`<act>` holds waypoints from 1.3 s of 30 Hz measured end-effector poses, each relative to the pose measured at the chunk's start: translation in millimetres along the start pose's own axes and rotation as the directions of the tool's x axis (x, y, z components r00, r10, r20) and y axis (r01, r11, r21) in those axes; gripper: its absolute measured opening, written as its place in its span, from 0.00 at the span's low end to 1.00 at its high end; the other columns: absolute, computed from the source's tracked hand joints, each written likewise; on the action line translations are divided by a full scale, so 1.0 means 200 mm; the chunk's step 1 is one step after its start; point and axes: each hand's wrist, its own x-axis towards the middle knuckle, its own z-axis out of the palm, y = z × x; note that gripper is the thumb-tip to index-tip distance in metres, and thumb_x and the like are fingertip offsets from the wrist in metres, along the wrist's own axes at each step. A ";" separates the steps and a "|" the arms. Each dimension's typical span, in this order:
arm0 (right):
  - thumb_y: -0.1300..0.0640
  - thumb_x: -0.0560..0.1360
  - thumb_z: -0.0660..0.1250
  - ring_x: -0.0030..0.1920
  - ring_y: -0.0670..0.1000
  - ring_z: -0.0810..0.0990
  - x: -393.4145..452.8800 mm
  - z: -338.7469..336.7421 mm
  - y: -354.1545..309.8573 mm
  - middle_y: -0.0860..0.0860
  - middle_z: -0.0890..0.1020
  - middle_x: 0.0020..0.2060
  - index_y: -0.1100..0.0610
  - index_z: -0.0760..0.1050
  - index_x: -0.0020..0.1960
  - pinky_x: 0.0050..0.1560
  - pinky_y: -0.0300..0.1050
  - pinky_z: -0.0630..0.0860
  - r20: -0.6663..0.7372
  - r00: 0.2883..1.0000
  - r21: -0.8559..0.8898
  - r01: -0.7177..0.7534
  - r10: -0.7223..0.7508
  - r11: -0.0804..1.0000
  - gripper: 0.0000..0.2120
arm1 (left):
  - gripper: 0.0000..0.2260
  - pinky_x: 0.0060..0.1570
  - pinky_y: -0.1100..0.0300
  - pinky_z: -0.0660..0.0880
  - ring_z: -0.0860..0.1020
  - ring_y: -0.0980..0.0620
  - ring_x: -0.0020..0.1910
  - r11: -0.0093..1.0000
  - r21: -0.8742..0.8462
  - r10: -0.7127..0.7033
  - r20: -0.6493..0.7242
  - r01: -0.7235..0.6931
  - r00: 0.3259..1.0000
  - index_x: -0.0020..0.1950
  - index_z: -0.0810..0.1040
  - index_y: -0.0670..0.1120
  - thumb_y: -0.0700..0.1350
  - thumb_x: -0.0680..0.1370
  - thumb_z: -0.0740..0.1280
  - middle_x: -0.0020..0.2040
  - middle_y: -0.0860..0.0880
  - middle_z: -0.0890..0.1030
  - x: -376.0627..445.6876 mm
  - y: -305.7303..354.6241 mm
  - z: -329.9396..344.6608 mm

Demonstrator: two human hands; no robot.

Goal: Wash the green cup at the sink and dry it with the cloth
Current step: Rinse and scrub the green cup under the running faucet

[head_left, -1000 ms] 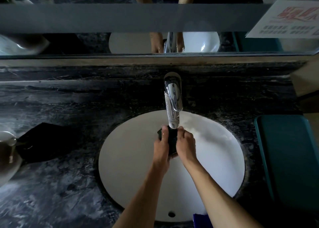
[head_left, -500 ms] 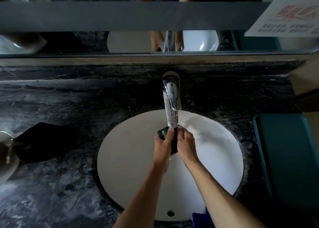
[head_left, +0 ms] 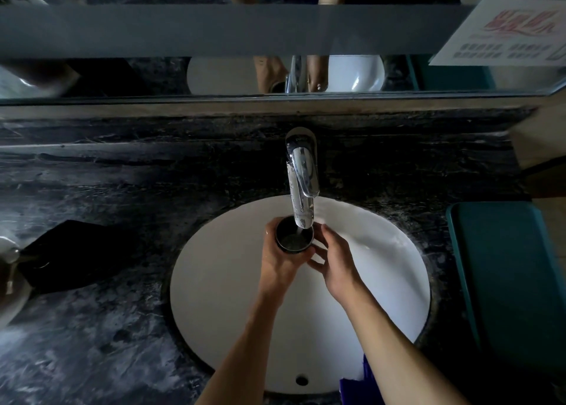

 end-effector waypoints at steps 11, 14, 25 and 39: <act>0.53 0.84 0.62 0.56 0.56 0.83 0.02 -0.06 0.04 0.53 0.84 0.57 0.53 0.82 0.60 0.59 0.56 0.77 -0.066 0.997 0.022 -0.029 0.030 0.999 0.11 | 0.31 0.53 0.50 0.85 0.84 0.44 0.57 0.999 0.026 -0.042 -0.031 0.043 0.999 0.65 0.76 0.52 0.30 0.69 0.79 0.57 0.45 0.85 0.05 -0.01 -0.06; 0.54 0.84 0.62 0.56 0.57 0.84 0.02 -0.08 0.05 0.54 0.86 0.58 0.56 0.81 0.62 0.56 0.53 0.78 -0.064 0.998 0.017 -0.026 0.027 1.000 0.13 | 0.32 0.55 0.61 0.80 0.83 0.52 0.58 0.991 0.135 0.014 0.058 -0.022 0.998 0.63 0.74 0.57 0.35 0.66 0.80 0.58 0.49 0.84 0.04 -0.01 -0.04; 0.56 0.84 0.62 0.56 0.56 0.84 0.03 -0.07 0.02 0.55 0.85 0.57 0.53 0.78 0.63 0.58 0.55 0.77 -0.079 0.997 0.015 0.002 -0.001 1.000 0.10 | 0.32 0.56 0.65 0.79 0.82 0.60 0.58 0.978 0.202 0.050 0.038 -0.057 0.998 0.64 0.74 0.58 0.34 0.68 0.81 0.57 0.60 0.84 0.07 -0.05 -0.07; 0.55 0.82 0.62 0.57 0.53 0.84 -0.01 -0.04 0.00 0.48 0.88 0.53 0.52 0.85 0.58 0.58 0.52 0.77 -0.046 0.999 -0.082 0.022 -0.026 0.996 0.14 | 0.31 0.51 0.64 0.81 0.82 0.62 0.53 0.966 0.255 -0.011 0.152 -0.028 0.988 0.64 0.73 0.58 0.42 0.65 0.79 0.56 0.57 0.83 0.07 -0.03 -0.06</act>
